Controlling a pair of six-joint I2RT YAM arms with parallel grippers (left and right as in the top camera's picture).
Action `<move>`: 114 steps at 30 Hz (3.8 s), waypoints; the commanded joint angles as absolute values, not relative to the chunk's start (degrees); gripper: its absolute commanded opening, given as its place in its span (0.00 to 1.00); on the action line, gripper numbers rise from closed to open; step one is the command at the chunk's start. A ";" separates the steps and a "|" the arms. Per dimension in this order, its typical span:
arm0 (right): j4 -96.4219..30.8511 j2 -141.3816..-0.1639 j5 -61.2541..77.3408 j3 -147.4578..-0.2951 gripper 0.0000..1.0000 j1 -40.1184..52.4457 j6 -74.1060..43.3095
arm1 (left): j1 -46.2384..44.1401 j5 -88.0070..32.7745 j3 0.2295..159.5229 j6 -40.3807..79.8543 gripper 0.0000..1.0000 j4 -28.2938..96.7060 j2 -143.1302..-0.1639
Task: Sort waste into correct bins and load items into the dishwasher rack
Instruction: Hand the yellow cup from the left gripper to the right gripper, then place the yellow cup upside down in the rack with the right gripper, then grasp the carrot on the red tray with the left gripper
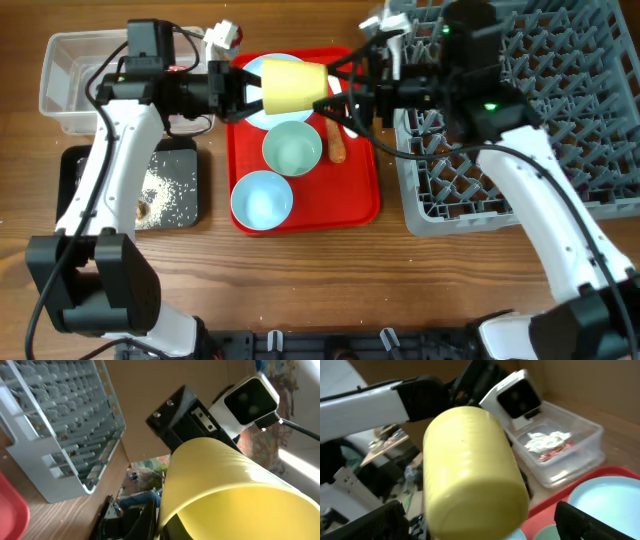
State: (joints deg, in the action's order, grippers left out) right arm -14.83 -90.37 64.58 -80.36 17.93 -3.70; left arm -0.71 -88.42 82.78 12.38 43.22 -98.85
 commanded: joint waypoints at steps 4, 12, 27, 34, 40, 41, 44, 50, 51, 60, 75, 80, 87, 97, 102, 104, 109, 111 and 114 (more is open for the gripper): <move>-6.68 -93.34 72.10 -80.86 0.86 20.93 -6.48 | -2.79 -90.32 83.26 12.19 0.04 41.82 -98.13; -6.46 -93.41 72.12 -80.86 0.49 21.58 -7.94 | -2.79 -90.17 83.26 12.21 0.13 41.30 -98.13; -33.36 -84.88 54.57 -81.03 0.45 -7.03 -3.20 | -2.74 -70.98 83.26 12.25 0.75 43.24 -98.15; -64.90 -78.32 13.45 -88.31 0.42 -9.28 -2.17 | -2.79 -37.98 83.26 12.23 0.81 52.84 -98.15; -81.73 -85.10 5.30 -87.37 0.41 -8.80 -7.18 | -2.79 -31.29 83.26 12.21 0.81 54.30 -98.15; -82.28 -86.43 5.10 -87.13 0.41 -8.80 -7.70 | -2.79 -30.85 83.26 12.23 0.81 54.30 -98.15; -82.59 -91.02 3.92 -85.21 0.42 -6.74 -9.50 | -2.79 -30.30 83.26 12.23 0.82 54.33 -98.15; -77.41 -97.69 1.23 -79.94 0.47 -4.34 -11.60 | -2.79 -30.30 83.26 12.23 0.82 54.70 -98.15; -77.36 -98.24 1.08 -79.88 0.56 -4.34 -11.55 | -2.79 -30.30 83.26 12.23 0.82 54.83 -98.15; -76.93 -98.13 2.44 -84.07 0.97 -4.34 -10.44 | -2.79 -30.30 83.26 12.21 0.82 54.94 -98.15; -78.43 -92.36 6.52 -95.79 0.98 -4.34 -8.56 | -27.81 5.56 93.78 12.38 0.84 40.16 -108.49; -78.67 -92.36 7.62 -95.79 0.98 -4.34 -9.04 | -33.21 7.90 93.78 7.51 0.82 35.92 -119.57; -78.43 -92.36 7.60 -95.74 0.98 -4.34 -9.04 | -33.71 7.99 93.78 10.81 0.68 36.67 -125.40; -78.24 -92.36 7.62 -95.72 0.98 -4.34 -9.02 | -33.93 5.85 93.76 10.72 0.49 37.04 -127.31; -78.72 -92.36 7.57 -95.72 0.98 -4.34 -8.93 | -34.22 5.41 93.76 26.09 0.41 37.28 -128.14; -78.74 -92.36 7.60 -95.72 0.98 -4.34 -8.91 | -35.05 5.41 93.76 32.62 0.28 37.23 -128.27; -78.67 -92.36 7.57 -95.72 0.98 -4.34 -8.56 | -37.50 5.43 93.80 34.13 0.12 36.56 -128.14; -78.70 -92.36 7.57 -95.72 0.98 -4.34 -7.84 | -37.21 5.41 95.37 33.87 0.10 37.67 -126.89; -78.67 -92.36 7.57 -95.72 0.98 -4.34 -7.64 | -35.35 5.45 104.09 32.88 0.09 47.92 -121.93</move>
State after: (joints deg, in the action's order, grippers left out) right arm -78.65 -93.03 6.63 -94.89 -4.54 -8.73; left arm -36.69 5.93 96.01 32.56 42.39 -126.82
